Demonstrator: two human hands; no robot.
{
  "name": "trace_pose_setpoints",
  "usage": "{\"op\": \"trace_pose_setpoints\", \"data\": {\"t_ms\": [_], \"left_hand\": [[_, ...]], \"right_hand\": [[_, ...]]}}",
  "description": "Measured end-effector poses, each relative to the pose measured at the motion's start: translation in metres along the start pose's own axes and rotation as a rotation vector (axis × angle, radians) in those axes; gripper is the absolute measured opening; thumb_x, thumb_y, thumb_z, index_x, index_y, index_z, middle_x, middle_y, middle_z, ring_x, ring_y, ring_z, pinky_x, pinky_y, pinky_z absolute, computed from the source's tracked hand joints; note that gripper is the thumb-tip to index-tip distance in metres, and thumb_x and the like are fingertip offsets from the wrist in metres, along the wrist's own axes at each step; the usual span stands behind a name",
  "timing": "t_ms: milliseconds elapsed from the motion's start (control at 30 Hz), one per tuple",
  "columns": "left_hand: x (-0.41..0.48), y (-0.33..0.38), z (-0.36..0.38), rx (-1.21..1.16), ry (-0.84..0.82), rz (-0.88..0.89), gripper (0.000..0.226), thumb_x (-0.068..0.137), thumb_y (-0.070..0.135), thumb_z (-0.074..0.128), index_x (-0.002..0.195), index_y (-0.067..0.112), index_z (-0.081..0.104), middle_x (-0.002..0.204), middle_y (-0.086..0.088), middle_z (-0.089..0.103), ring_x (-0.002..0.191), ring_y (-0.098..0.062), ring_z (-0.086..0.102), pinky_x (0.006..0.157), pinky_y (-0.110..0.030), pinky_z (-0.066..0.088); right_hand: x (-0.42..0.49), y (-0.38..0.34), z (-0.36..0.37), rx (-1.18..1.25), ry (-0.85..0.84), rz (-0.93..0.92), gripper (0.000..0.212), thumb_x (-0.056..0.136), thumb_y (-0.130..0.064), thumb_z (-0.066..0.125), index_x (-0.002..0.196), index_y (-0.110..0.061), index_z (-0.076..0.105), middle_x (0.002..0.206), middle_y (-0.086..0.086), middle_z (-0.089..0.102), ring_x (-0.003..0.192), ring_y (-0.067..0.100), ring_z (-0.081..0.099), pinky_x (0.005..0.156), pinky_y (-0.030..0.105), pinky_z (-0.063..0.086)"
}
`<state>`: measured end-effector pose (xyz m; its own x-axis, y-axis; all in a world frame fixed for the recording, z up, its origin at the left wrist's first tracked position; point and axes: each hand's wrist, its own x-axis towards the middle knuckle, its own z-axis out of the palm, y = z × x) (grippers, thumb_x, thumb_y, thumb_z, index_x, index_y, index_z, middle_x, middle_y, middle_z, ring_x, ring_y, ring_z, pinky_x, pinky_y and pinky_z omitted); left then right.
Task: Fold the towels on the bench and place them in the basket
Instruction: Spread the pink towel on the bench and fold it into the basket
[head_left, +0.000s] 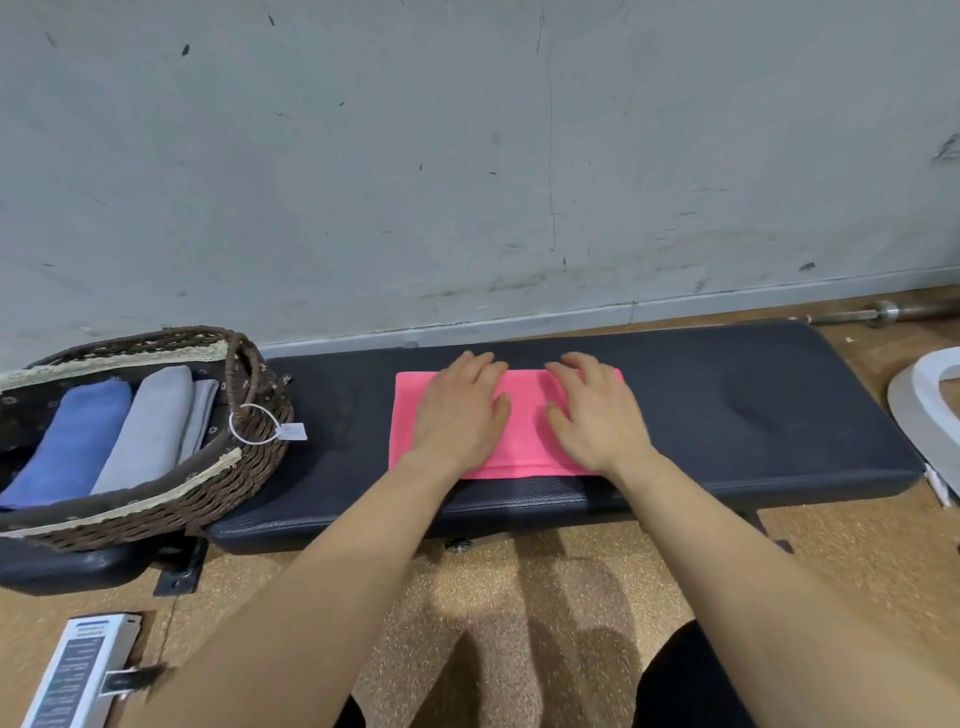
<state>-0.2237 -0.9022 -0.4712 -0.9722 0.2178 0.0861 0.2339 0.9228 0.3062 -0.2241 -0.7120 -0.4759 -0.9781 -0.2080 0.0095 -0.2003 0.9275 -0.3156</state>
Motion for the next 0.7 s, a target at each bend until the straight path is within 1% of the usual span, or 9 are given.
{"op": "trace_pose_setpoints", "data": {"t_ms": [33,67,133,200,267,367,533,633,700], "left_hand": [[0.007,0.006,0.007,0.041,-0.064,0.007,0.052,0.103,0.038,0.037,0.152,0.023,0.034,0.161,0.001,0.028,0.151,-0.02,0.018,0.122,-0.041,0.017],[0.011,0.008,0.015,0.09,-0.119,0.015,0.056,0.104,0.041,0.032,0.156,0.024,0.023,0.165,0.002,0.016,0.153,-0.019,0.007,0.123,-0.044,0.01],[0.009,0.003,0.027,0.163,-0.194,0.025,0.06,0.104,0.048,0.022,0.159,0.027,0.006,0.167,0.003,0.0,0.153,-0.019,-0.005,0.123,-0.047,0.001],[0.001,-0.009,0.035,0.186,-0.233,0.011,0.065,0.102,0.057,0.015,0.158,0.03,-0.003,0.166,0.005,-0.009,0.152,-0.018,-0.011,0.123,-0.048,-0.004],[-0.004,-0.025,0.036,0.199,-0.249,-0.025,0.071,0.097,0.067,0.012,0.157,0.034,-0.007,0.164,0.006,-0.016,0.151,-0.018,-0.015,0.123,-0.048,-0.006],[-0.007,-0.042,0.03,0.201,-0.251,-0.087,0.075,0.092,0.073,0.009,0.156,0.038,-0.009,0.164,0.003,-0.017,0.151,-0.019,-0.016,0.123,-0.047,-0.007],[-0.013,-0.063,0.022,0.169,-0.203,-0.214,0.072,0.094,0.071,0.01,0.157,0.039,-0.004,0.165,0.004,-0.013,0.152,-0.021,-0.015,0.122,-0.05,-0.006],[-0.015,-0.065,0.023,0.12,-0.147,-0.235,0.062,0.101,0.056,0.013,0.158,0.032,0.003,0.166,0.002,-0.007,0.153,-0.025,-0.009,0.123,-0.048,-0.001],[-0.018,-0.066,0.021,0.025,-0.045,-0.254,0.054,0.105,0.034,0.021,0.158,0.021,0.016,0.167,-0.003,0.006,0.153,-0.026,0.004,0.124,-0.046,0.008]], "right_hand": [[0.005,-0.004,0.008,0.02,-0.036,0.002,0.064,0.095,-0.042,0.038,0.153,-0.016,0.038,0.16,0.01,0.03,0.146,0.031,0.029,0.119,0.044,0.027],[0.008,-0.006,0.017,0.022,-0.068,0.005,0.065,0.099,-0.044,0.034,0.158,-0.016,0.026,0.166,0.009,0.017,0.152,0.028,0.016,0.123,0.044,0.017],[0.007,-0.003,0.032,-0.032,-0.136,0.022,0.067,0.103,-0.05,0.024,0.161,-0.022,0.006,0.169,0.003,-0.003,0.155,0.021,-0.004,0.125,0.043,0.001],[0.001,0.005,0.039,-0.107,-0.171,0.041,0.07,0.101,-0.059,0.016,0.16,-0.028,-0.003,0.168,-0.001,-0.013,0.154,0.017,-0.013,0.124,0.043,-0.007],[-0.003,0.015,0.037,-0.14,-0.171,0.068,0.073,0.098,-0.067,0.013,0.159,-0.032,-0.007,0.166,-0.004,-0.017,0.153,0.015,-0.016,0.123,0.046,-0.009],[-0.005,0.026,0.032,-0.149,-0.178,0.106,0.077,0.094,-0.073,0.01,0.159,-0.035,-0.008,0.166,-0.005,-0.018,0.153,0.013,-0.015,0.123,0.05,-0.008],[-0.007,0.026,0.033,-0.153,-0.155,0.126,0.079,0.092,-0.075,0.007,0.158,-0.035,-0.009,0.166,-0.002,-0.018,0.153,0.017,-0.016,0.123,0.052,-0.007],[-0.006,0.026,0.032,-0.162,-0.166,0.129,0.079,0.092,-0.075,0.007,0.158,-0.035,-0.009,0.166,0.0,-0.017,0.154,0.019,-0.015,0.123,0.053,-0.007],[-0.004,0.025,0.03,-0.179,-0.203,0.131,0.079,0.092,-0.075,0.008,0.158,-0.035,-0.01,0.166,0.001,-0.018,0.154,0.021,-0.015,0.122,0.055,-0.007]]}}
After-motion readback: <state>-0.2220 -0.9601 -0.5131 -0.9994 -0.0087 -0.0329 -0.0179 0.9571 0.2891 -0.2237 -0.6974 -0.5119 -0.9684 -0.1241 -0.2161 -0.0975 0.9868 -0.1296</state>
